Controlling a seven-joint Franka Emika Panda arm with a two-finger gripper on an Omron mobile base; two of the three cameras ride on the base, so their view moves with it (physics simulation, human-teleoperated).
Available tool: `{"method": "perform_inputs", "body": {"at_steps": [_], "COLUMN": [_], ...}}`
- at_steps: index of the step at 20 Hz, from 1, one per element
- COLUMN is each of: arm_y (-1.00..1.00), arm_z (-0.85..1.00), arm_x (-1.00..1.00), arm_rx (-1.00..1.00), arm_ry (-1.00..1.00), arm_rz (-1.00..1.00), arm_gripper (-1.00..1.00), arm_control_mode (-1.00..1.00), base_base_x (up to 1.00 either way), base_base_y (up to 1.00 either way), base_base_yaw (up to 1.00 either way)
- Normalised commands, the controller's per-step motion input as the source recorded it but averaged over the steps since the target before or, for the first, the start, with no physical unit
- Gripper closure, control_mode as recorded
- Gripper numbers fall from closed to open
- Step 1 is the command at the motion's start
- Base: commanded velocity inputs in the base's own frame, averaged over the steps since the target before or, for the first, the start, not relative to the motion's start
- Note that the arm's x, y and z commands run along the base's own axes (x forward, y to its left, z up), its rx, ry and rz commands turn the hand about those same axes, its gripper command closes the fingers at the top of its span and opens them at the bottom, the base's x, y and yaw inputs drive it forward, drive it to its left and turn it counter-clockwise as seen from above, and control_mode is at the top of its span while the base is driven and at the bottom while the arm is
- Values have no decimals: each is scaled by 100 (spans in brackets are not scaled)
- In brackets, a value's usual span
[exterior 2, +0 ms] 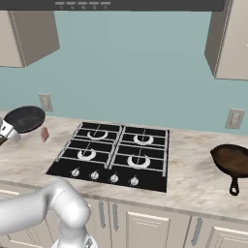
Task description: Place both pans onto different burners. Then place the onion and the steak on different pans.
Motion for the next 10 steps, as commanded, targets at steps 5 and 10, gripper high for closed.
{"method": "perform_inputs", "body": {"at_steps": [5, 10], "arm_y": [-40, -35], "arm_z": [17, 19], "arm_x": [-13, -17], "arm_rx": [3, 2], "arm_ry": [-1, 0], "arm_rz": [0, 0], "arm_gripper": [100, 100], "arm_control_mode": [-100, -100], "base_base_x": [0, 0], "base_base_y": [0, 0], "base_base_yaw": [0, 0]}}
